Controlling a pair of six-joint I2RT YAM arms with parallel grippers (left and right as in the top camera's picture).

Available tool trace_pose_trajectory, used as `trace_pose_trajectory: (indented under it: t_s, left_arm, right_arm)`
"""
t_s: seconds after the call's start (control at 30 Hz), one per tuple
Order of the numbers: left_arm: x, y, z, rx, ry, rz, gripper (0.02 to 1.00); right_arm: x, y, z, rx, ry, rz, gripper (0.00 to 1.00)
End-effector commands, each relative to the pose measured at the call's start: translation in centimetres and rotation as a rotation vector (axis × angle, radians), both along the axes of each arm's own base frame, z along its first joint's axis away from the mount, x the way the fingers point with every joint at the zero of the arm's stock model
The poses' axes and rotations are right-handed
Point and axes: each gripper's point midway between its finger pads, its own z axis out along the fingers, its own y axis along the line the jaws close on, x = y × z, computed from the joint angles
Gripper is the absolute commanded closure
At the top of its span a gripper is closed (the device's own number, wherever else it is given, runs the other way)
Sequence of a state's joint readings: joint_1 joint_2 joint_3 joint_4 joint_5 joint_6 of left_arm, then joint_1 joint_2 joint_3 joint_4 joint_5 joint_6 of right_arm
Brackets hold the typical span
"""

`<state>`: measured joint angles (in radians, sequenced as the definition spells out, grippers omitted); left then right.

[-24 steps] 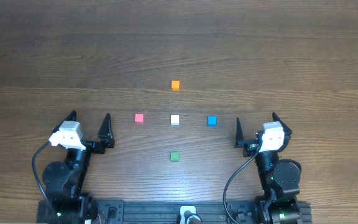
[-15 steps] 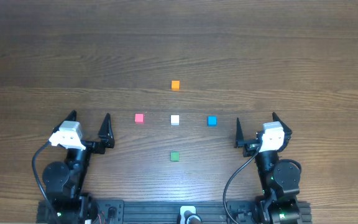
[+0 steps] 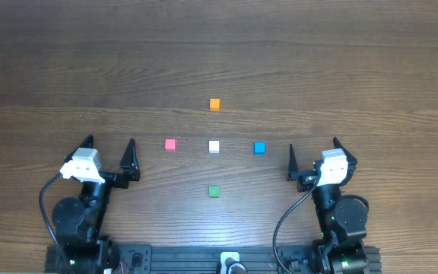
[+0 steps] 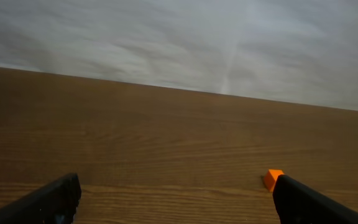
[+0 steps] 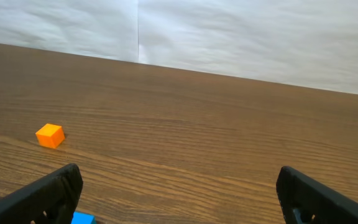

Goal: Stack Cubes

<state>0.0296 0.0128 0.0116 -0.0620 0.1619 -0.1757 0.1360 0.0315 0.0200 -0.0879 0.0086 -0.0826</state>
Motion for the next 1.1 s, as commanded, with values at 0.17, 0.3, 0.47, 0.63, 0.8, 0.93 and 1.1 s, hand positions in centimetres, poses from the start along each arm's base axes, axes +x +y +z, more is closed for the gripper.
trace_pose_trajectory:
  t_s: [0.17, 0.3, 0.47, 0.63, 0.8, 0.93, 1.1]
  left_arm:
    - [0.0, -0.1, -0.1, 0.013, -0.005, -0.007, 0.018]
    - [0.0, -0.1, -0.1, 0.013, -0.004, -0.007, 0.018]
    - [0.0, -0.1, -0.1, 0.014, -0.005, -0.007, 0.018]
    - [0.0, -0.1, -0.1, 0.014, -0.005, -0.007, 0.018]
    - [0.0, 0.2, -0.1, 0.015, -0.003, 0.007, 0.018]
    - [0.0, -0.1, -0.3, 0.007, 0.007, -0.007, 0.018]
    - [0.4, -1.0, -0.6, 0.003, 0.089, -0.048, 0.023]
  right_arm:
    - [0.0, 0.0, -0.1, 0.001, -0.006, 0.005, 0.007]
    - [0.0, 0.0, -0.1, 0.001, -0.006, 0.005, 0.009]
    - [0.0, 0.0, -0.1, 0.001, -0.006, 0.005, 0.007]
    - [0.0, 0.0, -0.1, 0.001, -0.006, 0.005, 0.009]
    - [0.0, 0.0, -0.1, 0.001, -0.006, 0.005, 0.007]
    - [0.0, 0.0, -0.1, 0.001, -0.006, 0.005, 0.007]
    - [0.0, 0.0, -0.1, 0.001, -0.006, 0.005, 0.007]
